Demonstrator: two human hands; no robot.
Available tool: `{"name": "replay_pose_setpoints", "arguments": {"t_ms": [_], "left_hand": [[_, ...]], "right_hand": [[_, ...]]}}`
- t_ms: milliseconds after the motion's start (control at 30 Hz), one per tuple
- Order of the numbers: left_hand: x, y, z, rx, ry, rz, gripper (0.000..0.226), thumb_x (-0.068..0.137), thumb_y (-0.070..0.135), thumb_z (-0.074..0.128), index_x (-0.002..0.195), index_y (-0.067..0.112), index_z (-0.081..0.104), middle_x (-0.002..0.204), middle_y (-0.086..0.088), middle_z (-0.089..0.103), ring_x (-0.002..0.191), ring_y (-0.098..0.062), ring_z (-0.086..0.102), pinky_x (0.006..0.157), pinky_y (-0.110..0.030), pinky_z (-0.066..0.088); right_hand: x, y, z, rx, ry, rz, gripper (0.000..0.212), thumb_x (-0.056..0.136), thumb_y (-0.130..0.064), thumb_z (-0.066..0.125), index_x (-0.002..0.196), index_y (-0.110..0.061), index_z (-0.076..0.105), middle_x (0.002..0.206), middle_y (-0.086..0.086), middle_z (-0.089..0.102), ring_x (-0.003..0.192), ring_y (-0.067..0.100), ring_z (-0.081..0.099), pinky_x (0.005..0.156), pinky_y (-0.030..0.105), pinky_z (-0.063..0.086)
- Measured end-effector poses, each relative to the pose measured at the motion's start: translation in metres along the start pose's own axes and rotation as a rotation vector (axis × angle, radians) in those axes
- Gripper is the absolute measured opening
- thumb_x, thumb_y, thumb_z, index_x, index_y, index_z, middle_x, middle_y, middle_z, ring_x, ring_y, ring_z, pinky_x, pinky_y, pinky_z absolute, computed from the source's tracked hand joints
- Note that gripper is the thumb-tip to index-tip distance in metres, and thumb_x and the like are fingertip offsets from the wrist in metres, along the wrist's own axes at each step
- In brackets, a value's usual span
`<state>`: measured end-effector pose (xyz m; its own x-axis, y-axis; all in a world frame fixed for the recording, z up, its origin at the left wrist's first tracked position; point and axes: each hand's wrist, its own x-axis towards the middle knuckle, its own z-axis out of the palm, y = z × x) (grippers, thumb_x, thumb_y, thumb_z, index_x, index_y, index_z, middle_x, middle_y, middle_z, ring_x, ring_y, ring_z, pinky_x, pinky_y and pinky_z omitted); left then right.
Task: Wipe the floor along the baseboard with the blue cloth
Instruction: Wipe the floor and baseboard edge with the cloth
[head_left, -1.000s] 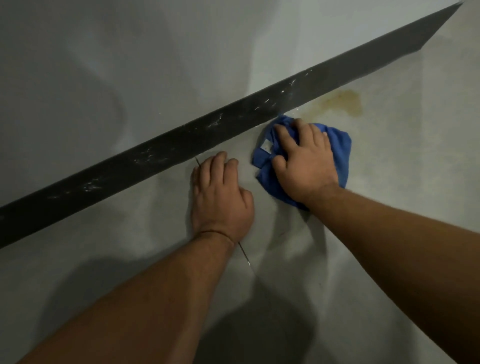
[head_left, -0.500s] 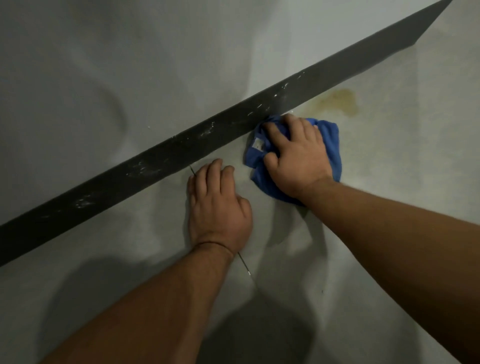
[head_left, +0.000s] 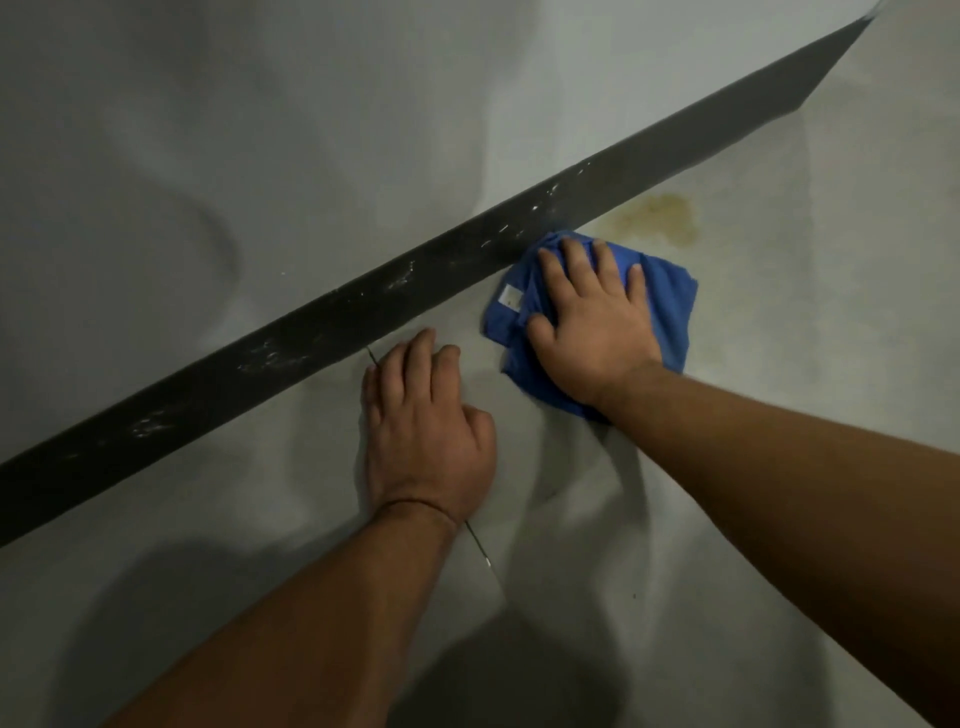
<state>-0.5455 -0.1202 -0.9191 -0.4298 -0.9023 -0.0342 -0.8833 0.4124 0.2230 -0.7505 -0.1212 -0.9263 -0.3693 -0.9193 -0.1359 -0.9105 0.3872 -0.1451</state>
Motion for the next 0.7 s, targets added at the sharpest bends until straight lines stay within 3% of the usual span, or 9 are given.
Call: {"name": "replay_pose_setpoints", "arguments": {"t_ms": [200,400,500,700], "left_hand": [[0.001,0.001,-0.004,0.039,-0.023,0.029,0.065,0.085,0.030,0.036,0.148,0.017,0.044,0.161,-0.012,0.038,0.147,-0.032,0.034,0.120,-0.058,0.030],[0.013,0.006,-0.003,0.084,-0.106,0.222,0.066,0.091,0.038,0.035,0.155,0.022,0.035,0.167,-0.008,0.028,0.153,-0.030,0.025,0.126,-0.055,0.022],[0.016,0.007,-0.003,0.099,-0.131,0.232,0.069,0.090,0.042,0.035,0.156,0.022,0.032,0.169,-0.008,0.025,0.155,-0.029,0.022,0.126,-0.054,0.021],[0.016,0.006,-0.007,0.078,-0.127,0.248,0.071,0.088,0.045,0.039,0.155,0.020,0.036,0.168,-0.008,0.028,0.154,-0.030,0.025,0.126,-0.053,0.022]], "right_hand": [[-0.037,0.025,-0.002,-0.007,-0.022,-0.246,0.068,0.099,-0.055,0.028,0.162,-0.031,0.023,0.171,-0.002,0.019,0.159,0.026,0.009,0.127,0.055,0.004],[-0.013,0.045,-0.004,-0.029,0.018,-0.042,0.072,0.099,-0.063,0.020,0.163,-0.031,0.017,0.173,0.000,0.012,0.158,0.026,0.006,0.127,0.055,0.004],[0.008,0.032,-0.005,-0.007,-0.006,0.013,0.072,0.098,-0.062,0.018,0.163,-0.031,0.015,0.173,0.000,0.009,0.159,0.027,0.002,0.126,0.058,0.000],[-0.028,0.049,-0.007,-0.001,-0.007,-0.220,0.065,0.101,-0.055,0.028,0.162,-0.033,0.023,0.171,-0.004,0.019,0.158,0.024,0.009,0.126,0.055,0.004]]}}
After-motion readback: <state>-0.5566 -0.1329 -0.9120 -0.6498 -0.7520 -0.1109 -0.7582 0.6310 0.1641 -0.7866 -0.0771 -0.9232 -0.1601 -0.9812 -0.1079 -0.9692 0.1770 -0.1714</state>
